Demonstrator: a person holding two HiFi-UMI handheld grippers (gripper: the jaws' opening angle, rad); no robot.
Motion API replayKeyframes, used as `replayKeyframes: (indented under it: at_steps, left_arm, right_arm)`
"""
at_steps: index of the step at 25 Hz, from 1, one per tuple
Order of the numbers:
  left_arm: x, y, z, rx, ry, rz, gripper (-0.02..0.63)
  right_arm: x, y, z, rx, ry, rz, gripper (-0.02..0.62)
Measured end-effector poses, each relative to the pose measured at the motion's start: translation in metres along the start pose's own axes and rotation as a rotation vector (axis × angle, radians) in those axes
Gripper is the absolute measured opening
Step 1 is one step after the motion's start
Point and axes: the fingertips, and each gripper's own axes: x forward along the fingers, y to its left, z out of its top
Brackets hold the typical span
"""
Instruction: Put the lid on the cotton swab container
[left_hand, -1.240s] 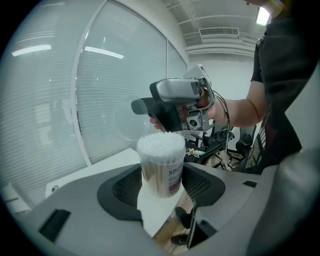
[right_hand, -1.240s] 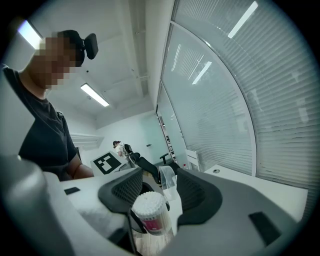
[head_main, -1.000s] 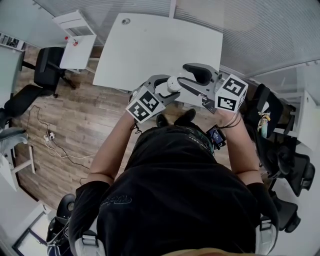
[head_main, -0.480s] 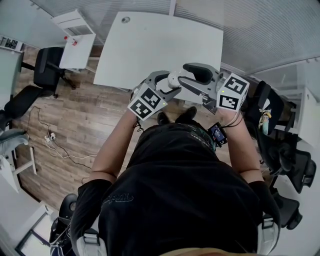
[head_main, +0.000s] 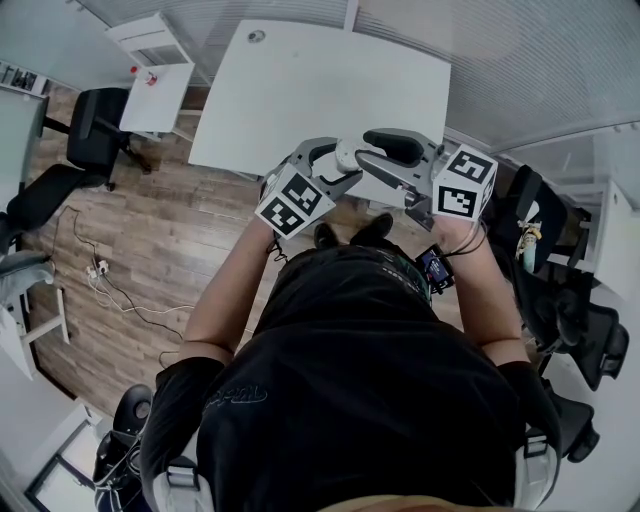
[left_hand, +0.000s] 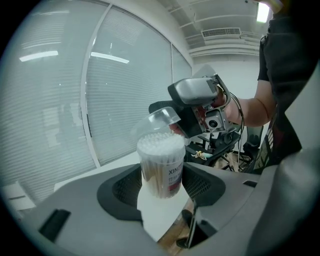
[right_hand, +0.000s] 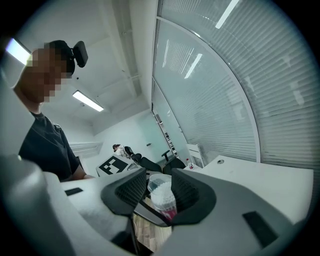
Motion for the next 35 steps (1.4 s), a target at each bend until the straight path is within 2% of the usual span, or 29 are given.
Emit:
replayKeyframes:
  at_steps: [3, 11, 14, 35]
  left_arm:
    - [-0.002, 0.002, 0.003, 0.005, -0.008, 0.010, 0.259]
    - [-0.004, 0.008, 0.000, -0.001, -0.011, 0.034, 0.259]
    - [-0.004, 0.008, 0.002, -0.011, -0.018, 0.035, 0.259]
    - [-0.001, 0.013, 0.010, 0.003, -0.006, 0.071, 0.259]
  right_arm:
    - [0.004, -0.002, -0.002, -0.003, 0.024, -0.022, 0.146]
    - [0.014, 0.001, -0.010, -0.098, 0.084, -0.105, 0.142]
    - [0.012, -0.002, -0.011, -0.088, 0.085, -0.112, 0.100]
    - [0.012, -0.016, -0.011, -0.148, 0.108, -0.272, 0.080]
